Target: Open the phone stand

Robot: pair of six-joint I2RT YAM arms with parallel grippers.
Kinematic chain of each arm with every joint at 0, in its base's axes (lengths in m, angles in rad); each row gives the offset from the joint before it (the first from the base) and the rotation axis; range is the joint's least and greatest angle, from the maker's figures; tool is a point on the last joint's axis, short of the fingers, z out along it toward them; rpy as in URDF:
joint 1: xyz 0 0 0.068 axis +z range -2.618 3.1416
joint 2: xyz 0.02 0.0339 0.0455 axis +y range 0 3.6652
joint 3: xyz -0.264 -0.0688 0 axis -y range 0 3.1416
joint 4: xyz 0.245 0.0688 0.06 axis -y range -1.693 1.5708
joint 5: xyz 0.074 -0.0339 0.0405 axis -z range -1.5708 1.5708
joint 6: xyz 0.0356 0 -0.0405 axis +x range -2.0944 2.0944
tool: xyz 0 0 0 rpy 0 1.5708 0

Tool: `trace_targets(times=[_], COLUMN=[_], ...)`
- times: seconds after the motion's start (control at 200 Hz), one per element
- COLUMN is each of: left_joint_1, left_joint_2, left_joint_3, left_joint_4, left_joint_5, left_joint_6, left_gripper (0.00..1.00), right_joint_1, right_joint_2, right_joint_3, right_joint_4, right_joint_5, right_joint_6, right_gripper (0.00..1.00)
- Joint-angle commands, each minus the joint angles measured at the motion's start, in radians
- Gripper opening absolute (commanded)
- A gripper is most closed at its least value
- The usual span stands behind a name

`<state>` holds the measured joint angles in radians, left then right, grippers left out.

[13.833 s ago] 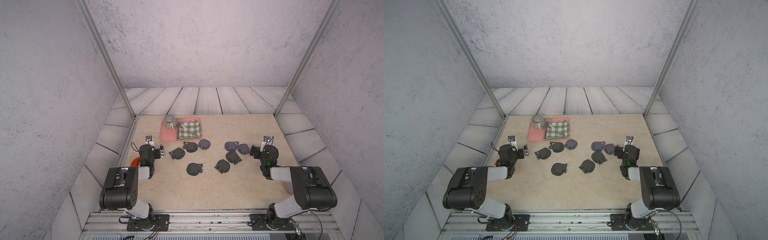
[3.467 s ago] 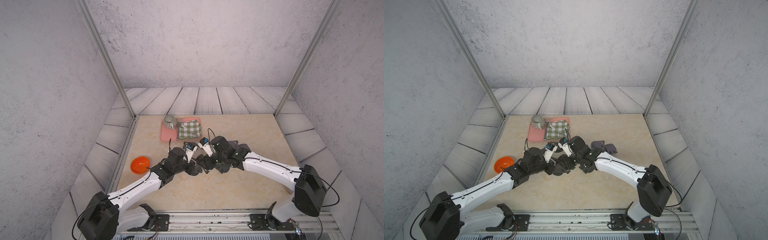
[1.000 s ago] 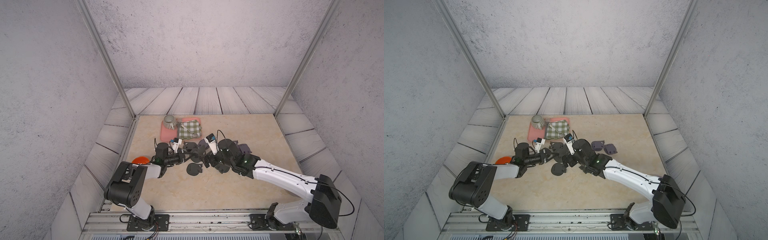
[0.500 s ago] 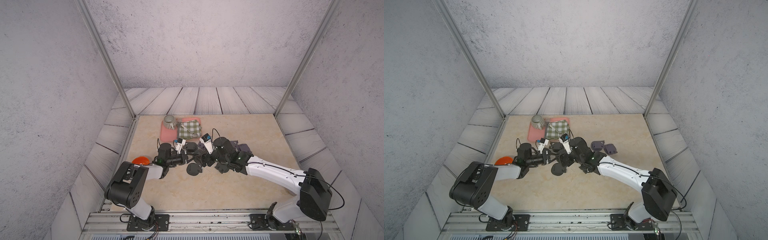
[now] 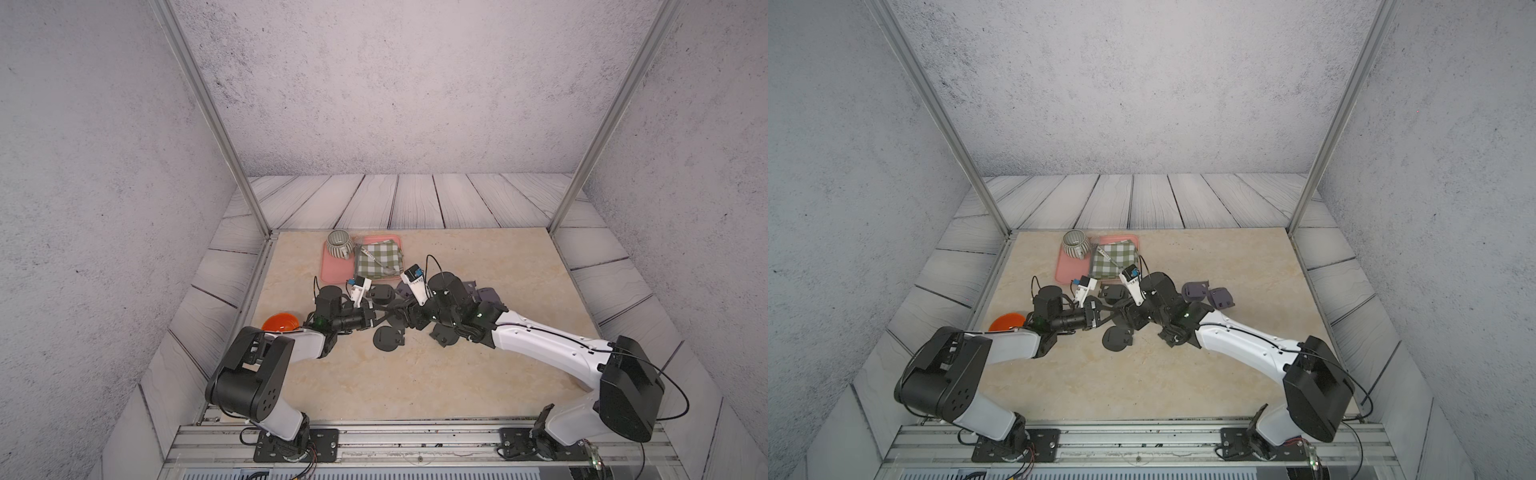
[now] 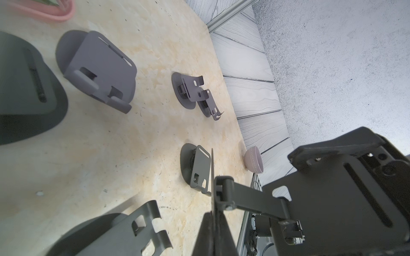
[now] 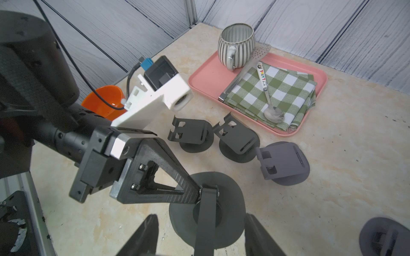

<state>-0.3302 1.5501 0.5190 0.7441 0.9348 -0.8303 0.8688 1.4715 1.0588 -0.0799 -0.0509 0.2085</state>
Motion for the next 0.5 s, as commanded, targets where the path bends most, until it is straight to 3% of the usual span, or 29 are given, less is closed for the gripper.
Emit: trace_targets(times=[0.0, 0.075, 0.135, 0.345, 0.495], left_joint_1=[-0.009, -0.009, -0.009, -0.009, -0.009], left_joint_2=[-0.044, -0.059, -0.071, -0.120, -0.186], left_joint_3=[0.009, 0.012, 0.016, 0.023, 0.027], left_joint_4=[-0.007, -0.036, -0.060, -0.149, -0.288], left_joint_5=[0.008, -0.003, -0.012, -0.071, -0.174], left_joint_6=[0.038, 0.053, 0.064, 0.105, 0.181], left_gripper=[0.04, 0.15, 0.31, 0.73, 0.84], right_joint_1=[-0.005, -0.011, -0.017, -0.043, -0.071], right_joint_2=[0.019, 0.018, 0.019, 0.020, 0.029], right_joint_3=[0.035, 0.042, 0.049, 0.077, 0.098], right_joint_4=[-0.017, -0.032, -0.045, -0.104, -0.147], right_joint_5=[0.008, 0.013, 0.018, 0.056, 0.088], right_joint_6=[0.011, 0.013, 0.015, 0.029, 0.048], right_gripper=[0.51, 0.51, 0.51, 0.51, 0.51])
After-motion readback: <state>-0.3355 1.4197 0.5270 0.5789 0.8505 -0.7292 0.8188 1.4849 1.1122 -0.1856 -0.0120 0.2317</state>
